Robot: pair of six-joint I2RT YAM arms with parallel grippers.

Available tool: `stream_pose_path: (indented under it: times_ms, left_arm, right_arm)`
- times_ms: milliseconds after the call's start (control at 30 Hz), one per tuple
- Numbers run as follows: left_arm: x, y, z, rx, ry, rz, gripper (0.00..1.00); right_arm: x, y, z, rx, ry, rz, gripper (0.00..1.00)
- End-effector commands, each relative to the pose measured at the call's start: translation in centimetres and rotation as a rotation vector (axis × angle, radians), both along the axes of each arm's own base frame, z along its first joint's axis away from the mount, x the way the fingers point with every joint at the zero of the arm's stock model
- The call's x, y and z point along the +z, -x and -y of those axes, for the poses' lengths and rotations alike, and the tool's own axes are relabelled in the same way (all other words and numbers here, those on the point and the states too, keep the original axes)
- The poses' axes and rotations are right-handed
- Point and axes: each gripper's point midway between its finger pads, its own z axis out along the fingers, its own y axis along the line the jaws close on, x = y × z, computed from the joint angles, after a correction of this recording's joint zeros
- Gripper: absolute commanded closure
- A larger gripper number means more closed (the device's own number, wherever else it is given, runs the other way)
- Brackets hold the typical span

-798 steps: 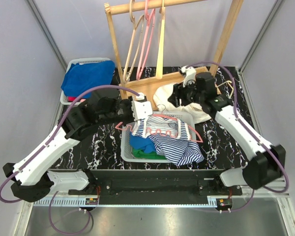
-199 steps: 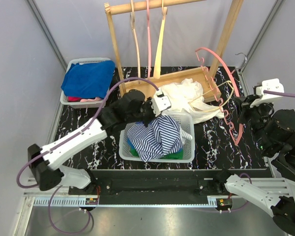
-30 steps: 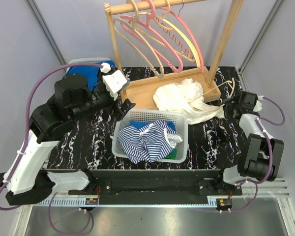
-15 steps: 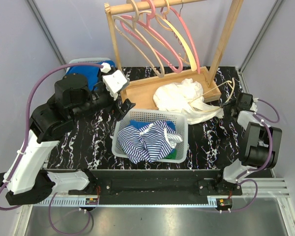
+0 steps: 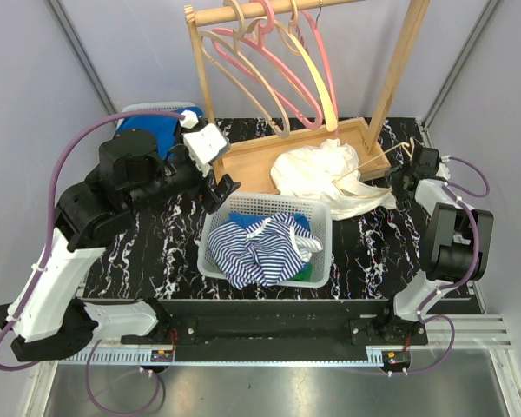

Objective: Remove the tank top from the hanger
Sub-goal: Pick up the hanger at the center of the board.

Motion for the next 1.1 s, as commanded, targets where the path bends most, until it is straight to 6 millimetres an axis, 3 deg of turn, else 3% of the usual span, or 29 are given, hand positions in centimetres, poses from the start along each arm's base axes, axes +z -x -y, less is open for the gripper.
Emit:
stream_pose_path:
  times_ms: [0,200,767,867,900,1000,1067]
  left_arm:
    - [2.3,0.1,0.1,-0.008,0.064,0.047,0.01]
    - [2.4,0.2,0.0,-0.009,0.065,0.051,0.01]
    - [2.8,0.7,-0.3,-0.008,0.082,0.054,0.01]
    - [2.9,0.7,-0.4,-0.006,0.086,0.055,0.01]
    - [2.9,0.7,-0.5,-0.004,0.087,0.056,0.01]
    - [2.8,0.7,-0.5,-0.004,0.084,0.053,0.01]
    - [2.7,0.8,-0.5,-0.004,0.084,0.053,0.01]
  right_arm:
    - [-0.8,0.9,0.5,-0.022,0.035,-0.057,0.4]
    - [-2.8,2.4,0.0,-0.016,0.029,-0.112,0.41]
    - [-3.9,0.9,-0.6,0.017,0.063,-0.176,0.49]
    - [-4.4,0.8,-0.9,0.02,0.058,-0.187,0.56]
    - [-4.5,0.8,-1.0,0.022,0.058,-0.188,0.67]
    - [-4.2,0.7,-1.2,0.027,0.059,-0.18,0.85]
    - [-3.7,0.8,-1.3,0.034,0.069,-0.172,0.87]
